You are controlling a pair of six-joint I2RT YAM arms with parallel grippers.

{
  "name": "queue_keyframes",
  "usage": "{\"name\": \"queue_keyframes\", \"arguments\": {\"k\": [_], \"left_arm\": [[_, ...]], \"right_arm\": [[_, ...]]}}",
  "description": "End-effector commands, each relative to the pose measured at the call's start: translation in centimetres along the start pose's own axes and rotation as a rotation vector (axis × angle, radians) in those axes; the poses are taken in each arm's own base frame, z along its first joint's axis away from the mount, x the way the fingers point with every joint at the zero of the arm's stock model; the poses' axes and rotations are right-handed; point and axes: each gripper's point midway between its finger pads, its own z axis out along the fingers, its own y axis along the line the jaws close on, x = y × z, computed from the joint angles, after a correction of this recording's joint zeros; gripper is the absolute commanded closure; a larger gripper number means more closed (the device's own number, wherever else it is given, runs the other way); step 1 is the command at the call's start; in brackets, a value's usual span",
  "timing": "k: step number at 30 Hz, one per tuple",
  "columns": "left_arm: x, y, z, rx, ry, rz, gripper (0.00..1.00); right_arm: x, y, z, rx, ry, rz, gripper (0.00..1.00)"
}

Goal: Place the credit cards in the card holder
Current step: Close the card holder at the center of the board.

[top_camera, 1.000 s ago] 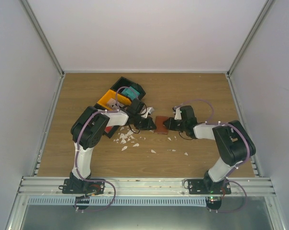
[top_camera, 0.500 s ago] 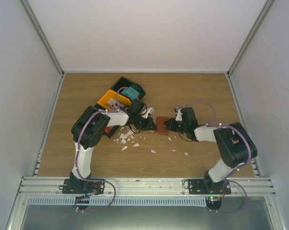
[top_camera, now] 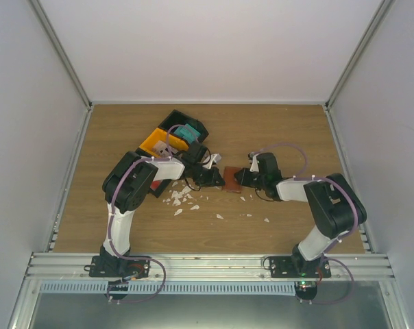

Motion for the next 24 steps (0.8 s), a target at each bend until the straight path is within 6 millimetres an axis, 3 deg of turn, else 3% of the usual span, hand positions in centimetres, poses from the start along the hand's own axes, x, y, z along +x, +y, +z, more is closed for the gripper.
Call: {"name": "queue_keyframes", "arguments": {"k": [1, 11, 16, 24], "left_arm": [[5.0, 3.8, 2.2, -0.116, 0.146, -0.104, 0.9], [4.6, 4.1, 2.2, -0.134, 0.134, -0.109, 0.9], [4.3, 4.6, 2.0, -0.158, 0.124, -0.115, 0.9], [4.1, 4.9, 1.9, -0.169, 0.118, -0.121, 0.9]], "right_arm": [[2.2, -0.4, 1.0, 0.028, 0.074, -0.031, 1.0], [5.0, -2.1, 0.5, 0.129, 0.118, -0.049, 0.99], [4.3, -2.6, -0.2, 0.185, 0.098, -0.085, 0.99], [1.9, -1.4, -0.9, 0.193, 0.044, -0.126, 0.99]]}}
